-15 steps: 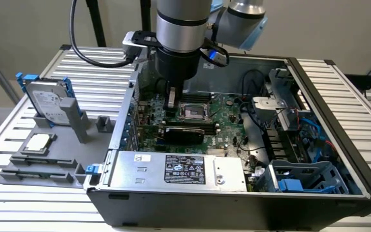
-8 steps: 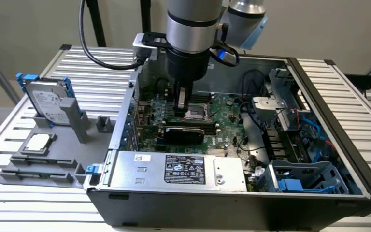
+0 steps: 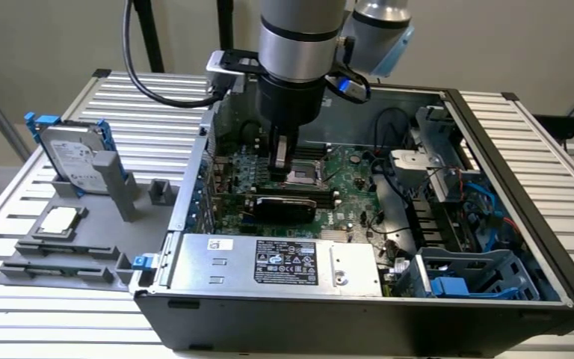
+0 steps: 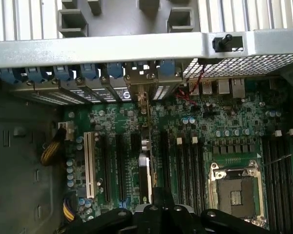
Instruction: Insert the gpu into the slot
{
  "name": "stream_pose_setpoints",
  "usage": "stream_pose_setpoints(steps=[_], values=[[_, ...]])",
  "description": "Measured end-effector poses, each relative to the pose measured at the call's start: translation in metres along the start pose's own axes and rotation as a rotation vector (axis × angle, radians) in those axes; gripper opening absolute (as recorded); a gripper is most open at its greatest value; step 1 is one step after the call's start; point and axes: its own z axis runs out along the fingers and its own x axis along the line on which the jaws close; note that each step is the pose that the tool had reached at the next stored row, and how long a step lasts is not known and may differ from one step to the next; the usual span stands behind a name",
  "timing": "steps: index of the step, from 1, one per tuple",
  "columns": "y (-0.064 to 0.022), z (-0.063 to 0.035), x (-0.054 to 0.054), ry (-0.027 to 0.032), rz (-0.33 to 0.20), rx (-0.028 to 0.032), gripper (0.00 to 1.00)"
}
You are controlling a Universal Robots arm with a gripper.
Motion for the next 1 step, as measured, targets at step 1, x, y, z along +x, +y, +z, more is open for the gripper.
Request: stream_pose_setpoints(steps=[1], values=[[-0.0001,0.0000,0.0000,0.0000,0.000,-0.0010,0.11]])
